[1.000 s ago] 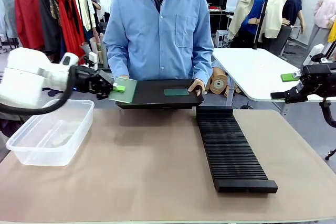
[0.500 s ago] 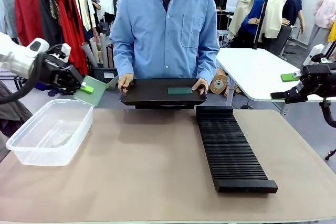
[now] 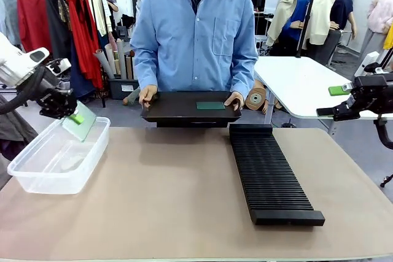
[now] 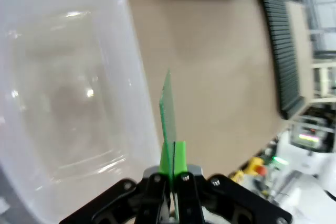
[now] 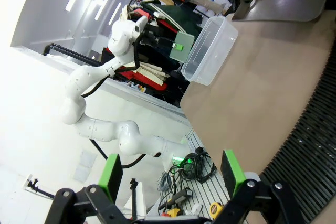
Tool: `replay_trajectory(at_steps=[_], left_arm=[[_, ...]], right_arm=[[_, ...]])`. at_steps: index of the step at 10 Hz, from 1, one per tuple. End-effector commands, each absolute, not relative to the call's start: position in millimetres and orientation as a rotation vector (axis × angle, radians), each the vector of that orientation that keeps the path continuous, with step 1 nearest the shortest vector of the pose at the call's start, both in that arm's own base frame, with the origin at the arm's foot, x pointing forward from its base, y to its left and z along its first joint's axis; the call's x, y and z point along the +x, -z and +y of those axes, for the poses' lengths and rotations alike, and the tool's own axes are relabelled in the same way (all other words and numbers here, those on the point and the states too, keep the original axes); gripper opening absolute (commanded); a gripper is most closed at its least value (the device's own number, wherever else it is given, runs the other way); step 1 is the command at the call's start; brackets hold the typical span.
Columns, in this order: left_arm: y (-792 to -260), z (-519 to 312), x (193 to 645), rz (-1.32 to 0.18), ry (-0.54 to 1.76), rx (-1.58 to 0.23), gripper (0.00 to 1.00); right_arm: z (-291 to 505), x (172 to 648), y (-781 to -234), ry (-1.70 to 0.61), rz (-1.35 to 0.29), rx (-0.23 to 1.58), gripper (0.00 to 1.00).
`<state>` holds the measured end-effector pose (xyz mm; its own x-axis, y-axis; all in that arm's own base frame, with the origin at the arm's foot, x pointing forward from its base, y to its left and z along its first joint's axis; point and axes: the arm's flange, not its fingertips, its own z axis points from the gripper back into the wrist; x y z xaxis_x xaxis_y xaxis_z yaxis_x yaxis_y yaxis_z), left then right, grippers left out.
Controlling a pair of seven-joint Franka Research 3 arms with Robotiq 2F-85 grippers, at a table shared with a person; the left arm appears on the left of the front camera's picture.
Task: Sort PCBs into racks and boxes based on the side picked up.
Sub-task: If the short side of the Blank PCB is picked up, insert it into the PCB Rack ; if the long side is picked up, place it in the Organizing box.
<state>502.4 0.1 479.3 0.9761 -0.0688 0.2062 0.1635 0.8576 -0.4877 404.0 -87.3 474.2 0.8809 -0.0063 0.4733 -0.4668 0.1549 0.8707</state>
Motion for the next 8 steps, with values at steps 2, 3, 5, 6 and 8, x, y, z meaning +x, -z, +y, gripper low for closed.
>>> replay_trajectory(at_steps=[2, 3, 5, 6, 8], left_arm=[[-478, -5, 502, -0.200, 0.188, -0.386, 0.00], [-474, -4, 505, -0.176, 0.199, -0.368, 0.00], [-465, 2, 517, -0.138, 0.228, -0.321, 0.00], [-459, 4, 523, -0.138, 0.218, -0.334, 0.00], [-441, 12, 536, -0.097, 0.196, -0.346, 0.00]], right_arm=[[-87, 404, -477, -0.341, -0.409, 1.393, 1.00], [-87, 404, -477, -0.341, -0.409, 1.393, 1.00], [-87, 404, -477, -0.341, -0.409, 1.393, 1.00], [-87, 404, -477, -0.341, -0.409, 1.393, 1.00], [-87, 404, -477, -0.341, -0.409, 1.393, 1.00]])
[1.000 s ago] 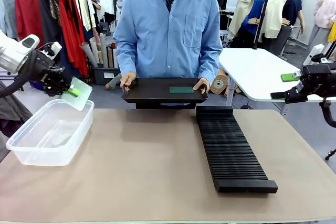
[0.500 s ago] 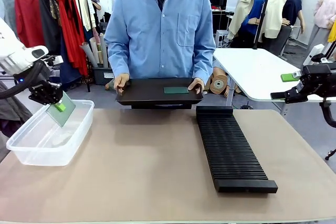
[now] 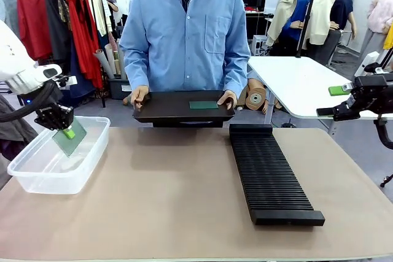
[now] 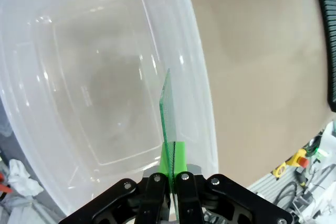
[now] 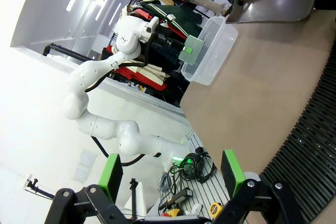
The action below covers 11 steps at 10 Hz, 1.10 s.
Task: Sort PCBs into racks and boxes based on the side picked up.
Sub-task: If the short side of the Blank PCB is picked up, insert it into the PCB Rack ; if the long side is picked up, place it in the Organizing box.
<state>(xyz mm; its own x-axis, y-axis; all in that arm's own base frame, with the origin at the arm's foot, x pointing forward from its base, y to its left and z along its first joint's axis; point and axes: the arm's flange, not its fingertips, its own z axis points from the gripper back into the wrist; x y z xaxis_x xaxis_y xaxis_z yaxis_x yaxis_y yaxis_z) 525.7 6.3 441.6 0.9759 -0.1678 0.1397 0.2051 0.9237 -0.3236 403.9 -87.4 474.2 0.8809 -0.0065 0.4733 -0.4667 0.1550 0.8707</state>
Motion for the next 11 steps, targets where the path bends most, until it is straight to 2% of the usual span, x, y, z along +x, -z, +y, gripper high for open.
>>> replay_trajectory(at_steps=[1, 11], left_arm=[[-432, 13, 541, -0.085, 0.190, -0.345, 0.00], [-362, 18, 565, -0.095, 0.155, -0.389, 0.00]], right_arm=[[-87, 404, -477, -0.341, -0.409, 1.393, 1.00], [-87, 404, -477, -0.341, -0.409, 1.393, 1.00]])
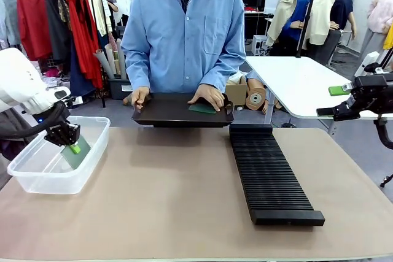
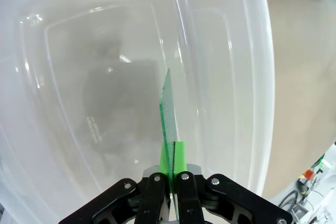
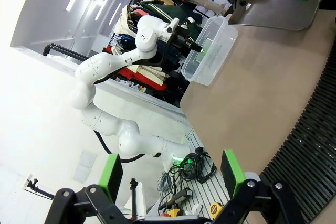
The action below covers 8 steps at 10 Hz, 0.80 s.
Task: Sort PCBs into racks and boxes based on the side picked up.
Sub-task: If the short side of the Blank PCB is picked up, insert it into the PCB Rack ; if the long side is picked up, place it in the Organizing box.
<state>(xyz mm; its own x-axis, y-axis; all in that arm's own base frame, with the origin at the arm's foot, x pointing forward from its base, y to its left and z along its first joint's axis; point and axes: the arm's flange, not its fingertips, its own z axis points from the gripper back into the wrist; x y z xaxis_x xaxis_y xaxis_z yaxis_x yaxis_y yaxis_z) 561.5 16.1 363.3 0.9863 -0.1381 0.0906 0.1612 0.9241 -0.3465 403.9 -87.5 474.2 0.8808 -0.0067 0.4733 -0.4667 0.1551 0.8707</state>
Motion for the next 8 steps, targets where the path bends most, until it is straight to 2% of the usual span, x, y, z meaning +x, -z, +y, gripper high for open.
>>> replay_trajectory(at_steps=[1, 3, 4, 8], left_arm=[[-354, 17, 568, -0.083, 0.160, -0.411, 0.00], [-350, 18, 572, -0.083, 0.154, -0.400, 0.00], [-351, 19, 574, -0.093, 0.143, -0.400, 0.05], [-372, 19, 572, -0.150, 0.115, -0.312, 0.84]], right_arm=[[-87, 404, -477, -0.341, -0.409, 1.393, 1.00], [-87, 404, -477, -0.341, -0.409, 1.393, 1.00], [-87, 404, -477, -0.341, -0.409, 1.393, 1.00], [-87, 404, -477, -0.341, -0.409, 1.393, 1.00]])
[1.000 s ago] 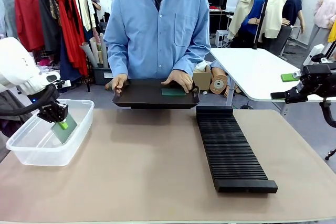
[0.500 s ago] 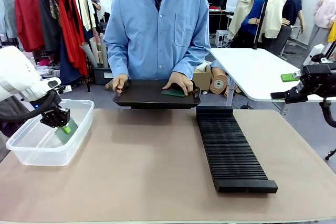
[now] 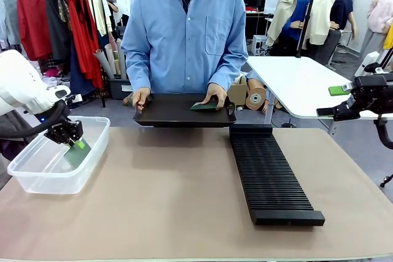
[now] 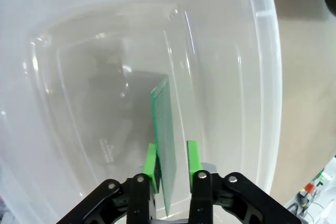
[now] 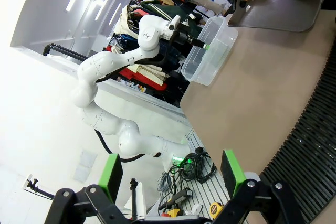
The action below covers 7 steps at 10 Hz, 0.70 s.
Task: Sort PCBs into racks and boxes based on the side picked up.
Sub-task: If the short side of the Blank PCB is picked up, insert it into the PCB Rack ; if the long side is picked up, place it in the Organizing box.
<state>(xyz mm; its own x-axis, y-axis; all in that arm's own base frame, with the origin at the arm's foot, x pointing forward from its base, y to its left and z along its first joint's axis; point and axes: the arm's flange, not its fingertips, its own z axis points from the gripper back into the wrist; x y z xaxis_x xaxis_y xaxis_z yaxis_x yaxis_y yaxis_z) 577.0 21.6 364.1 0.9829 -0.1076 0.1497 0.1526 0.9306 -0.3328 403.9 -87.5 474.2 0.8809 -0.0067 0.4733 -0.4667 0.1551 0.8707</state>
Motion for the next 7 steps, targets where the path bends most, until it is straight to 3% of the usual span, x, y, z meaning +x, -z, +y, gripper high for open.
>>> replay_trajectory(at_steps=[1, 7], left_arm=[[-377, 17, 570, -0.153, 0.121, -0.321, 1.00], [-432, 4, 539, -0.199, 0.107, -0.200, 1.00]], right_arm=[[-87, 404, -477, -0.341, -0.409, 1.393, 1.00], [-87, 404, -477, -0.341, -0.409, 1.393, 1.00]])
